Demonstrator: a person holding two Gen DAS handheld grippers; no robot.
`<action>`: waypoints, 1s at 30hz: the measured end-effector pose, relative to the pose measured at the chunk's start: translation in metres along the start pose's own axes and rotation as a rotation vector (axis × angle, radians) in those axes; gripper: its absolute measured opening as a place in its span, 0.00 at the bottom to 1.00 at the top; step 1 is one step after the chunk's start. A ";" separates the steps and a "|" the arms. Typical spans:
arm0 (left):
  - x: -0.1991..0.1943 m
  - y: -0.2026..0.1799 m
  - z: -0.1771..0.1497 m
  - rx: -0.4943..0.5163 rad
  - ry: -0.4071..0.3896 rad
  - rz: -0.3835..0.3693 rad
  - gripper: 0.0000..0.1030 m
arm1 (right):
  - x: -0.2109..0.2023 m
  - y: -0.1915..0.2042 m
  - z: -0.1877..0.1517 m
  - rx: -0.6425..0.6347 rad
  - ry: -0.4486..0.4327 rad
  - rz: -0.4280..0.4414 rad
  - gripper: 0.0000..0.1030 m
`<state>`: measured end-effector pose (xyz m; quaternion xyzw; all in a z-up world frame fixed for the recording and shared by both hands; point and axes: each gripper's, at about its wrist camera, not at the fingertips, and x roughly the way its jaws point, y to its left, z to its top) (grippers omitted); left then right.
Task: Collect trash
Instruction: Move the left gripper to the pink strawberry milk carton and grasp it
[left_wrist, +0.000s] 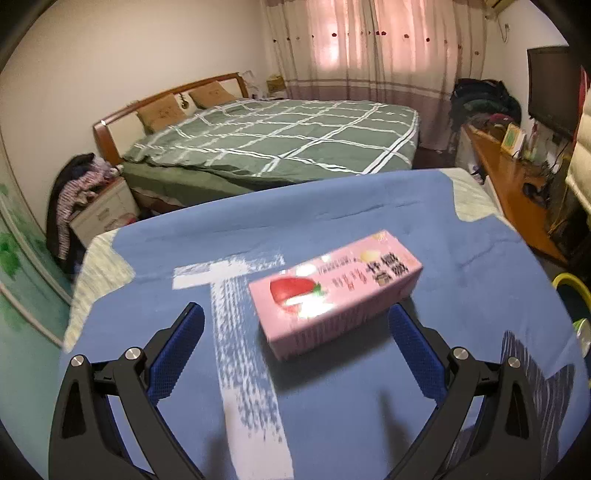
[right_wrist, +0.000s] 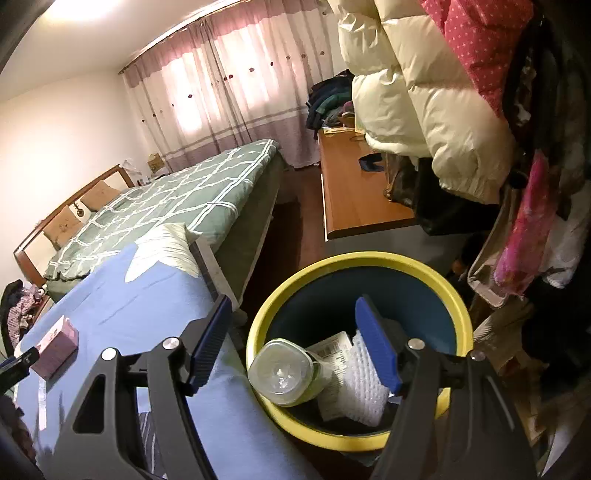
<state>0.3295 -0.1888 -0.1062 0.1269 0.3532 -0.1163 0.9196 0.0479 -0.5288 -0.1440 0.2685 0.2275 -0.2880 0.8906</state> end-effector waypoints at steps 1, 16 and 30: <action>0.005 0.001 0.002 0.005 0.021 -0.021 0.95 | 0.000 0.000 0.000 0.002 0.002 0.005 0.64; -0.013 -0.065 -0.025 0.105 0.091 -0.346 0.95 | 0.003 -0.002 0.000 0.025 0.011 0.029 0.67; 0.038 -0.040 0.019 0.137 0.139 -0.154 0.95 | 0.002 0.001 0.000 0.016 0.005 0.038 0.67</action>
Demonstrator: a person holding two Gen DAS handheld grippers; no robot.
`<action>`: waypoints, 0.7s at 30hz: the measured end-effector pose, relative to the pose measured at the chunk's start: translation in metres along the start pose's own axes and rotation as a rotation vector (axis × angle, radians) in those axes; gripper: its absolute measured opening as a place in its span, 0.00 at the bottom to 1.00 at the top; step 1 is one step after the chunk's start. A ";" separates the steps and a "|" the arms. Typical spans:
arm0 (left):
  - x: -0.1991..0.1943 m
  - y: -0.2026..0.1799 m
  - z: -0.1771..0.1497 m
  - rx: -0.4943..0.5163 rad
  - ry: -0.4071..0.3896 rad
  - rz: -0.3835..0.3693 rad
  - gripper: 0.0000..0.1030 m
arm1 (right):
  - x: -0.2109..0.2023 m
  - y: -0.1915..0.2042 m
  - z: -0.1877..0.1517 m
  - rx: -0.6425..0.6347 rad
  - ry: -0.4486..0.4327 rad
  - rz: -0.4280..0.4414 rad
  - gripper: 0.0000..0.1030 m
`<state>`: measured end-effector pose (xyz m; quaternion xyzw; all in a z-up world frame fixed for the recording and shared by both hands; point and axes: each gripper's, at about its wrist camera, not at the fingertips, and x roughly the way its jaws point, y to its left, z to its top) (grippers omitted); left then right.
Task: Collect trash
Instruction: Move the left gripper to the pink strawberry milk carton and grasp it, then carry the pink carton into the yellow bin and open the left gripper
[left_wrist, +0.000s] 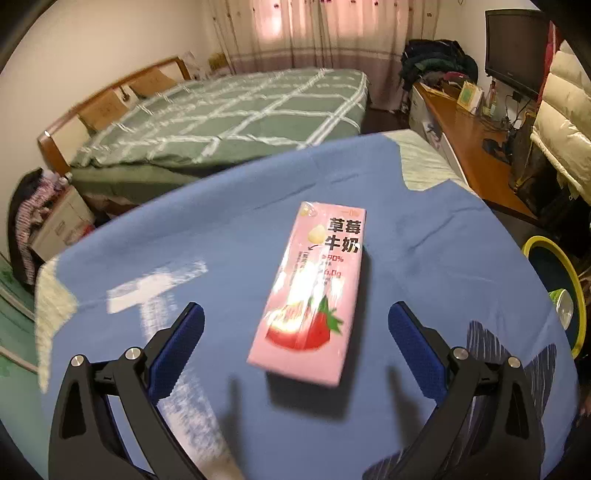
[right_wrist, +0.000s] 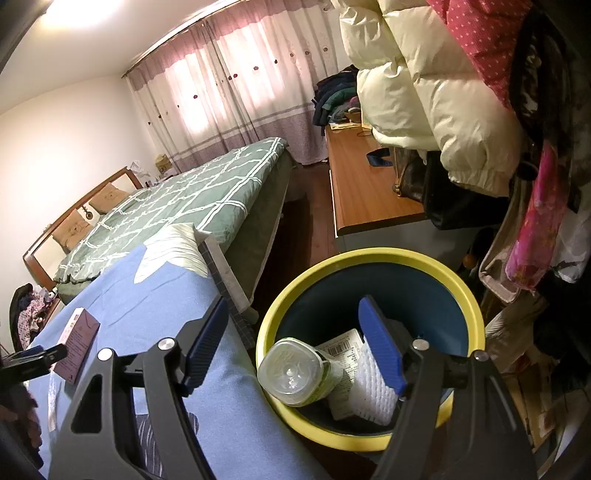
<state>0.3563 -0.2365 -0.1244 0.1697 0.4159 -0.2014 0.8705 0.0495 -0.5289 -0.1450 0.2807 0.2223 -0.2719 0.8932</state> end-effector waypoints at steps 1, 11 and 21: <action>0.005 0.001 0.002 -0.006 0.007 -0.006 0.95 | 0.000 0.000 0.000 -0.001 0.001 0.000 0.67; 0.057 -0.008 0.026 -0.010 0.093 -0.035 0.53 | 0.000 0.001 -0.001 0.000 0.000 0.003 0.67; 0.018 -0.052 0.021 0.066 0.028 -0.068 0.48 | -0.010 0.002 -0.001 0.000 -0.021 0.029 0.67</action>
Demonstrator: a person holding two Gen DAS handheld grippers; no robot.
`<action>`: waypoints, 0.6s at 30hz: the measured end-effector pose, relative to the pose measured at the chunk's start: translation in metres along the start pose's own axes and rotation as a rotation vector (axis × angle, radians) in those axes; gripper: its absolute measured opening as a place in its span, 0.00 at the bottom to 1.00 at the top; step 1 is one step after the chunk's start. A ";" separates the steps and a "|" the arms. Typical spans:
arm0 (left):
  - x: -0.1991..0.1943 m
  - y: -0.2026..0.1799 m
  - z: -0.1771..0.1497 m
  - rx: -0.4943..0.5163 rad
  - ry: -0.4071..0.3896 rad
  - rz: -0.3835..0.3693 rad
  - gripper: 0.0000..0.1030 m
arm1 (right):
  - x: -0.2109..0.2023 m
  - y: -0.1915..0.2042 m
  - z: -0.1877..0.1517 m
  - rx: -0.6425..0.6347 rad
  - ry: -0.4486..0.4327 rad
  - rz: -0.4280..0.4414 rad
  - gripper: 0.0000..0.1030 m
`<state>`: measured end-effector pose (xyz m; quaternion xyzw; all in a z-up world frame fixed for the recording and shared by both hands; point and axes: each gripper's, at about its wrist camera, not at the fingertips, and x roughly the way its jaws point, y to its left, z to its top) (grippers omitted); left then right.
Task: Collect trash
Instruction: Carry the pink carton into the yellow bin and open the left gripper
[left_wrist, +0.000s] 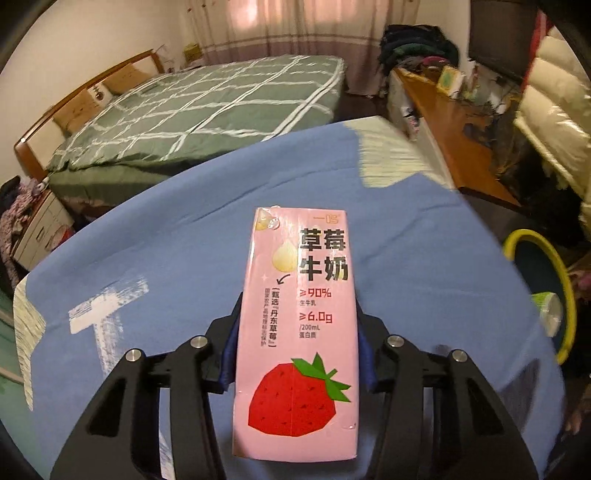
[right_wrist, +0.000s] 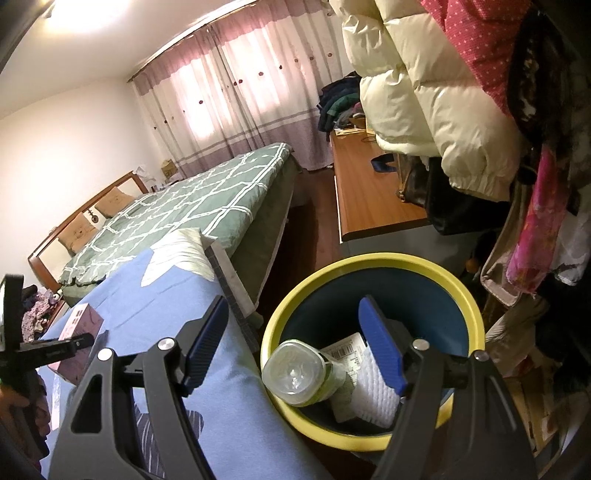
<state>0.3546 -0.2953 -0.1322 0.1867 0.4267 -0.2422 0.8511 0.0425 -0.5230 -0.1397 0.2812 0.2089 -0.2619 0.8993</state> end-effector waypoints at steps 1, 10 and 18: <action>-0.005 -0.006 0.001 0.008 -0.008 -0.006 0.48 | -0.003 -0.002 0.001 0.003 0.001 0.006 0.67; -0.065 -0.103 0.011 0.139 -0.078 -0.155 0.48 | -0.053 -0.037 0.010 -0.011 -0.055 -0.008 0.67; -0.073 -0.227 0.017 0.279 -0.067 -0.297 0.48 | -0.088 -0.077 0.009 -0.032 -0.083 -0.086 0.67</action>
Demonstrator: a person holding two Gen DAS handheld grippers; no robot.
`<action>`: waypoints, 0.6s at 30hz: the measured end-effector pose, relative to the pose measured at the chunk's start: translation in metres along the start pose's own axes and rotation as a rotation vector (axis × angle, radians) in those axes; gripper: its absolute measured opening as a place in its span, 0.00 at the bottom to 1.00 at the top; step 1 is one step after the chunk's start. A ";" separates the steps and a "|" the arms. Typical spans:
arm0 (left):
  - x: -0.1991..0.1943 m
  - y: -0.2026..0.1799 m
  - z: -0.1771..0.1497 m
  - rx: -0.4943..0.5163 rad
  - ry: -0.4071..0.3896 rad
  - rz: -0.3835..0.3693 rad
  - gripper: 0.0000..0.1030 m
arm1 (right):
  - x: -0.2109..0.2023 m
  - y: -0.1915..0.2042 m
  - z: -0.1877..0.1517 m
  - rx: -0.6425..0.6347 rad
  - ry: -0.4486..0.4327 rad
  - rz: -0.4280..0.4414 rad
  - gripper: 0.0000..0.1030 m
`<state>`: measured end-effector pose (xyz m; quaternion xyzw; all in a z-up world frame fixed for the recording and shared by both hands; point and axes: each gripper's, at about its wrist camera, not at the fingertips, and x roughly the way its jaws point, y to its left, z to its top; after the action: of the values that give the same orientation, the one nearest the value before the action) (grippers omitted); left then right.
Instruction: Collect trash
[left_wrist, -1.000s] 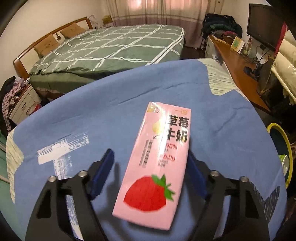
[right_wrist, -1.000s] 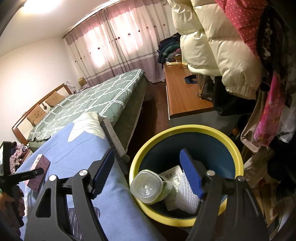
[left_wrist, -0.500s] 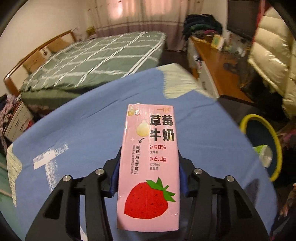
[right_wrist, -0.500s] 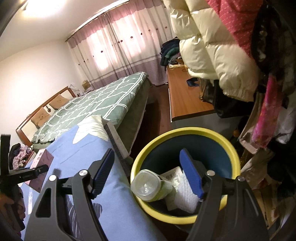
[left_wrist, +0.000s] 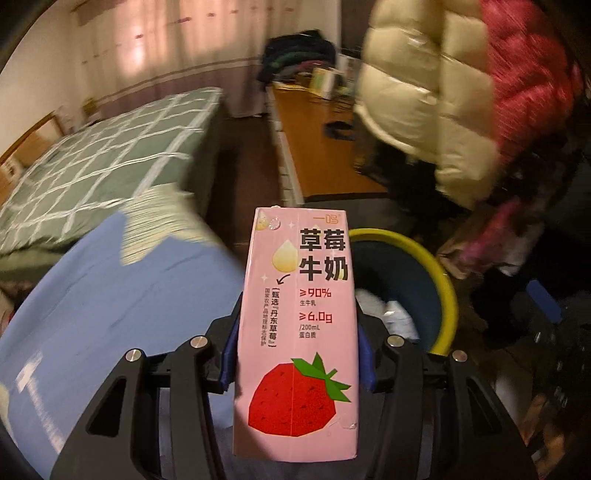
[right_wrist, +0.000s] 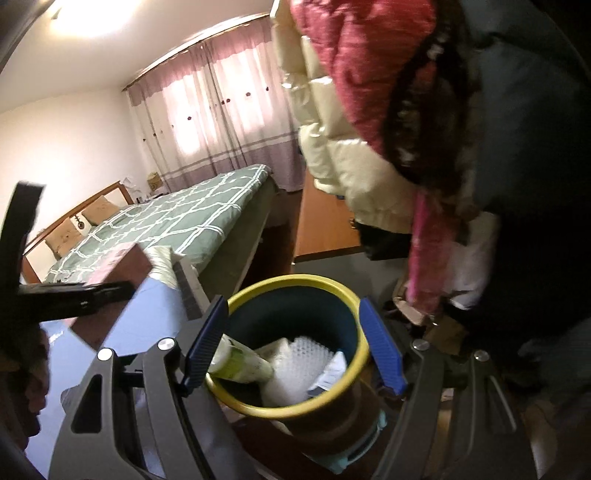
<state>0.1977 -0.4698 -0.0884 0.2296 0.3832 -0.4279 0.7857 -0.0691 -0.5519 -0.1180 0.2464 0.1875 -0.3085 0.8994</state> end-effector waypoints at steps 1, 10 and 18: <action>0.008 -0.013 0.004 0.012 0.008 -0.016 0.48 | -0.002 -0.005 -0.001 -0.001 0.001 -0.008 0.67; 0.073 -0.096 0.030 0.039 0.077 -0.087 0.48 | -0.014 -0.037 -0.006 0.022 0.001 -0.055 0.67; 0.078 -0.109 0.016 0.016 0.035 -0.024 0.84 | -0.022 -0.048 -0.002 0.039 -0.029 -0.070 0.68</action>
<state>0.1384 -0.5771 -0.1448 0.2387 0.3963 -0.4361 0.7719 -0.1168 -0.5741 -0.1246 0.2525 0.1769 -0.3469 0.8858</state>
